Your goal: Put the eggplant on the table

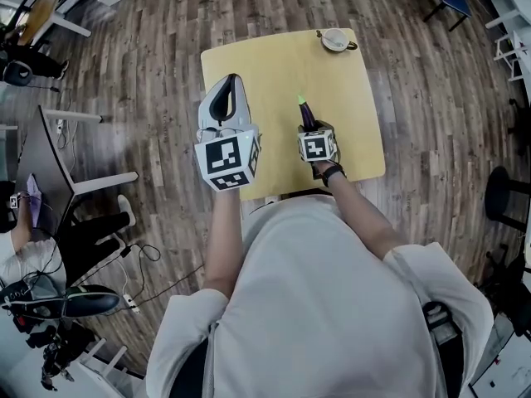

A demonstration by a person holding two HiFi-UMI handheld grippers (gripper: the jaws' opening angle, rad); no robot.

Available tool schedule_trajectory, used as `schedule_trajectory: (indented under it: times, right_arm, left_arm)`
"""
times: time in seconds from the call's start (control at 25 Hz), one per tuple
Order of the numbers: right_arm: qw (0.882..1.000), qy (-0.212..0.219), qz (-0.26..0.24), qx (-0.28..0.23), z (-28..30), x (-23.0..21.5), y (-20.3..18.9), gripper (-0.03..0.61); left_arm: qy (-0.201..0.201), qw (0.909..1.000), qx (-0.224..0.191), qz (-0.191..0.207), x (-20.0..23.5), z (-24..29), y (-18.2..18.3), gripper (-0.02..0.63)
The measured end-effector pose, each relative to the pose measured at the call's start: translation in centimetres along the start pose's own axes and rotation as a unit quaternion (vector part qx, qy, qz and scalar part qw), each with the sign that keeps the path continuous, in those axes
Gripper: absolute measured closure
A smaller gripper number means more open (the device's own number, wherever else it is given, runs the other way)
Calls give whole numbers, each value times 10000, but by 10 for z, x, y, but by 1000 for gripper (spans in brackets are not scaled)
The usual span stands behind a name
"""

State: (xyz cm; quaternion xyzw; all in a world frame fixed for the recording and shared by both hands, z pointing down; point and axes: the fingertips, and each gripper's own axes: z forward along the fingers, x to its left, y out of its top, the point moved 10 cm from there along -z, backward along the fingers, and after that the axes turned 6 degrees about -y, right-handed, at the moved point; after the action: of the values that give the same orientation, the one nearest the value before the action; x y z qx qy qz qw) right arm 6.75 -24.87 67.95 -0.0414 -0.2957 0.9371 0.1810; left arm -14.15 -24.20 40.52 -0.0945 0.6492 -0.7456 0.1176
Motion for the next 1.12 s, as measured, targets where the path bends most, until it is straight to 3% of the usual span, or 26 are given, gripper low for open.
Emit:
schedule_trajectory:
  times: [0.6, 0.96, 1.12]
  right_arm:
    - [9970, 143, 373, 665, 28, 11, -30, 357]
    - [9966, 119, 502, 648, 32, 10, -31, 357]
    - [9938, 308, 791, 713, 34, 10, -38, 355]
  left_arm:
    - [16, 9996, 281, -35, 3, 2, -17, 604]
    - [17, 9997, 244, -71, 4, 1, -17, 604]
    - [-4, 9997, 226, -53, 1, -2, -16, 604]
